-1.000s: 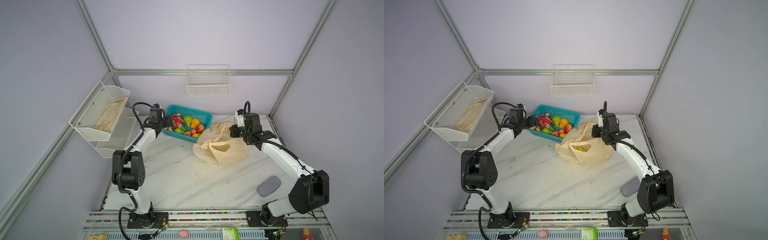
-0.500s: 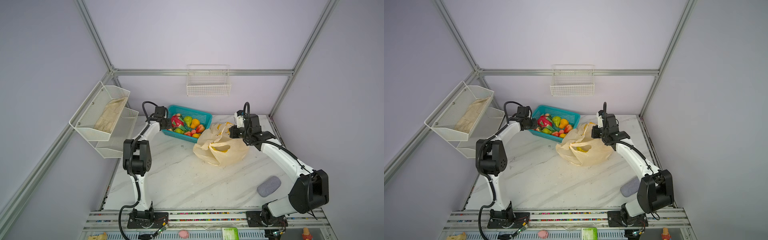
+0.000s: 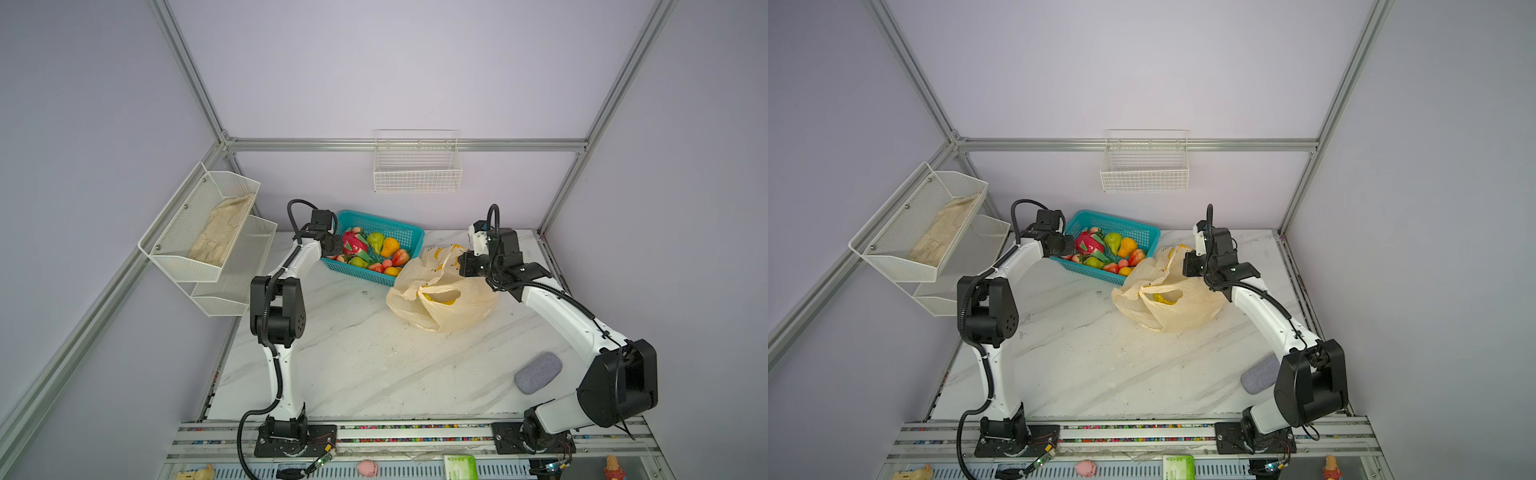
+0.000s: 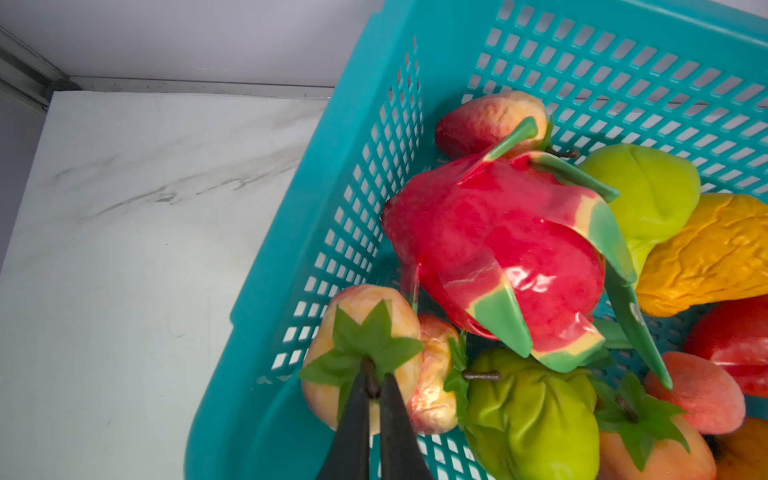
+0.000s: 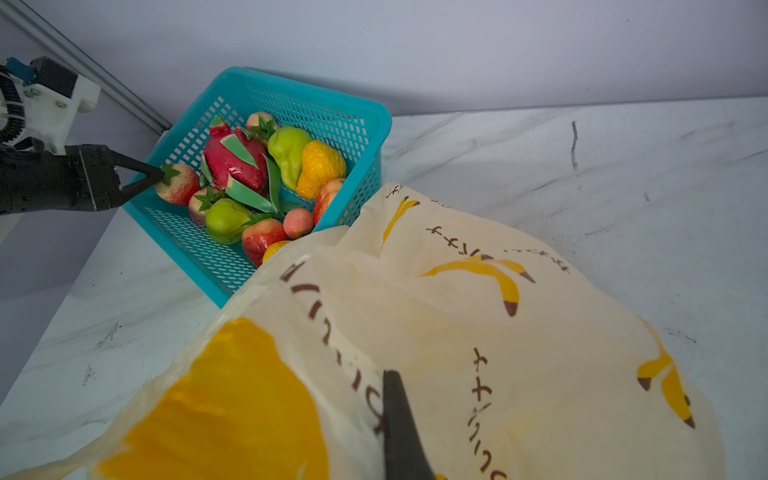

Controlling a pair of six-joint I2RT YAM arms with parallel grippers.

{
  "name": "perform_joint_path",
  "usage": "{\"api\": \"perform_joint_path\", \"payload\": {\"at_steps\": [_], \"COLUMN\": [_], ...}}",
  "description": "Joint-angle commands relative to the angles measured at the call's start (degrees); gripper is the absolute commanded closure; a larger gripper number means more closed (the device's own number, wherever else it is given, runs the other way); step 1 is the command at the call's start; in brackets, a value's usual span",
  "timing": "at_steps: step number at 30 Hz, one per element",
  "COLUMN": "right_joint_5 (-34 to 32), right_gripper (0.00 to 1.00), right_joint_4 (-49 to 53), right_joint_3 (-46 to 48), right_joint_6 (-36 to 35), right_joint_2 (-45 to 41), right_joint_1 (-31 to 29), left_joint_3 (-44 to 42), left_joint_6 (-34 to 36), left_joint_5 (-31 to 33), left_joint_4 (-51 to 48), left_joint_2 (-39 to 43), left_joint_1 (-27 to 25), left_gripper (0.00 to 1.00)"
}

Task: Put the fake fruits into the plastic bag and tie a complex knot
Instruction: 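Grasp the peach with green leaves in the basket with the left gripper, then carry the peach to the bag opening and release it inside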

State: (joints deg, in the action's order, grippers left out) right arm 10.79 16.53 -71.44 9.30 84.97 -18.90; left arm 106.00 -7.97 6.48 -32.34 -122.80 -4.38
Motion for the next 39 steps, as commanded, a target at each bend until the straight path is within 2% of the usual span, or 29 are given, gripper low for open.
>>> {"api": "perform_joint_path", "payload": {"at_steps": [1,9,16,21,30,35,39], "right_joint_5": [-0.1,-0.1,0.3,-0.1,-0.3,-1.2,-2.4], "right_gripper": [1.00,1.00,1.00,1.00,1.00,1.00,1.00], "right_joint_4": [0.3,0.5,0.2,0.2,0.3,0.4,0.8], "right_joint_3": [0.4,0.2,0.1,0.0,-0.4,-1.0,-1.3], "right_joint_6": [-0.9,-0.9,-0.4,0.1,0.9,0.8,0.4], "right_joint_2": [0.1,0.4,0.5,0.4,0.7,0.8,1.1], "right_joint_1": [0.2,0.2,0.2,0.2,0.2,0.2,0.2], "left_joint_3": [7.0,6.8,-0.3,-10.0,-35.6,-46.8,-52.1], "left_joint_6": [1.7,1.3,-1.9,-3.7,-8.5,-11.6,-15.2], "left_joint_5": [1.0,-0.4,-4.2,-3.3,-1.6,-3.4,-7.9], "left_joint_4": [-0.3,-0.8,2.6,5.7,8.2,4.1,2.3], "left_joint_2": [-0.4,2.6,11.8,22.8,48.6,60.1,64.3], "left_joint_1": [0.3,0.3,-0.7,-3.6,-11.5,-18.3,-25.0], "left_gripper": [0.98,1.00,1.00,1.00,1.00,1.00,1.00]}}
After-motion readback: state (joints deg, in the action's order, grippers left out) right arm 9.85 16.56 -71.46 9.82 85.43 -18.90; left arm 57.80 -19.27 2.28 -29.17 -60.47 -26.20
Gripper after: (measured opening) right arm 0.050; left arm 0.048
